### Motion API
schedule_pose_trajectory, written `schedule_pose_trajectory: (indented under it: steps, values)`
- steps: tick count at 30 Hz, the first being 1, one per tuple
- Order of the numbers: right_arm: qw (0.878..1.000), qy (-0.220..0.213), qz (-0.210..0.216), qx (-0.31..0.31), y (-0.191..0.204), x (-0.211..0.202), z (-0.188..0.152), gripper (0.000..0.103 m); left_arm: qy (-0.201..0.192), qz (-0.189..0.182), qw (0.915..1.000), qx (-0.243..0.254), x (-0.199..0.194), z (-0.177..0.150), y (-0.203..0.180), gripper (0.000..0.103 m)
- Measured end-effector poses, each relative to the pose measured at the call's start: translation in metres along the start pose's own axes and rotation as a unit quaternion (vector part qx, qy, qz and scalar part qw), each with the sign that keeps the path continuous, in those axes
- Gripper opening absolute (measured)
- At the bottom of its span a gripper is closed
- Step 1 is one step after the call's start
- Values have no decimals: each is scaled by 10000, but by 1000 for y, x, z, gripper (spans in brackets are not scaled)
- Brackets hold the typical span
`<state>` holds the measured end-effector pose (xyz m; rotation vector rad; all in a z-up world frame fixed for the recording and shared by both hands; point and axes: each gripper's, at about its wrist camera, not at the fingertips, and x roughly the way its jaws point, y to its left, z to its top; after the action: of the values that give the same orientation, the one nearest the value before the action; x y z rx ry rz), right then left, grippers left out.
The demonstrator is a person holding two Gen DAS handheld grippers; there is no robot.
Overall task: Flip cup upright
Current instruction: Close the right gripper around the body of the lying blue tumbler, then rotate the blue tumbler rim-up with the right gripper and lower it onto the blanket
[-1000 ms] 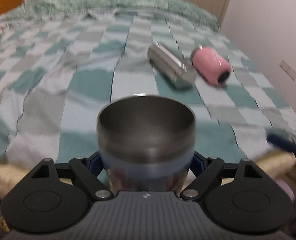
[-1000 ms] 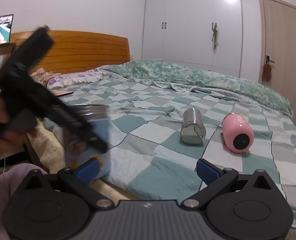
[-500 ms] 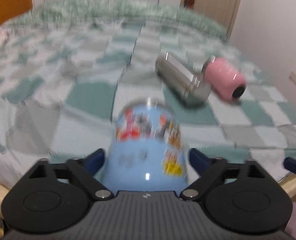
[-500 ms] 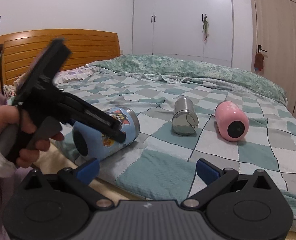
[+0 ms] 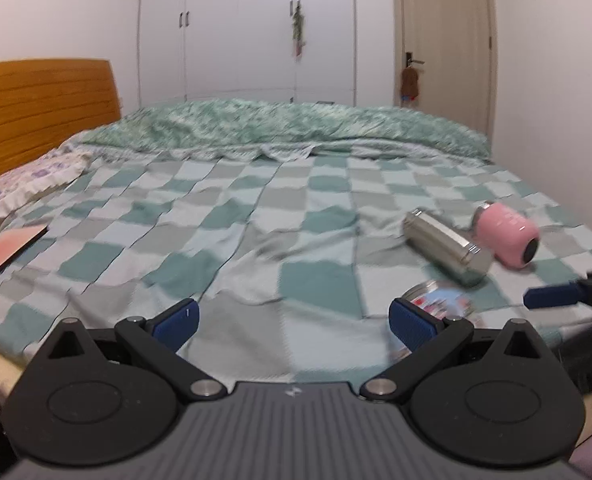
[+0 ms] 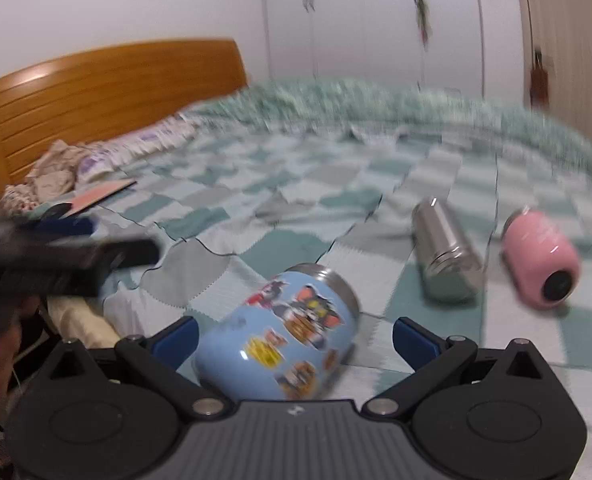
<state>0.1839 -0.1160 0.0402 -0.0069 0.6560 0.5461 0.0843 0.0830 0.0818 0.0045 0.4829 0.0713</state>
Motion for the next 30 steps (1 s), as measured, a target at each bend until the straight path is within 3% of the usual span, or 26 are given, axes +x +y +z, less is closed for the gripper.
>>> schedule_pose_trajectory:
  steps: [5, 8, 9, 12, 15, 21, 25, 30]
  values:
    - [9917, 745, 17, 1047, -15, 53, 17, 103, 163, 55, 9998, -119, 6, -16, 23, 103]
    - [9730, 1233, 251, 1934, -35, 83, 12, 99, 203, 1, 9995, -227, 9, -22, 33, 103]
    - [9644, 1361, 362, 2237, -41, 91, 8, 90, 218, -14, 9994, -262, 10, -23, 35, 103]
    - [9607, 1150, 549, 2467, -46, 91, -2, 88, 218, -82, 9991, -349, 10, -29, 41, 103]
    - [9672, 720, 662, 2345, -44, 77, -11, 88, 181, -187, 9985, -473, 8, -33, 48, 103]
    - [9877, -462, 780, 1274, -11, 43, -13, 84, 38, -211, 9978, -628, 2, -35, 55, 103]
    - [9917, -934, 736, 498, 22, 42, 6, 83, -91, -115, 9974, -700, -7, -34, 61, 103]
    - [9880, -1391, 587, -336, 71, 59, 39, 83, -261, 138, 9965, -786, -20, -33, 75, 103]
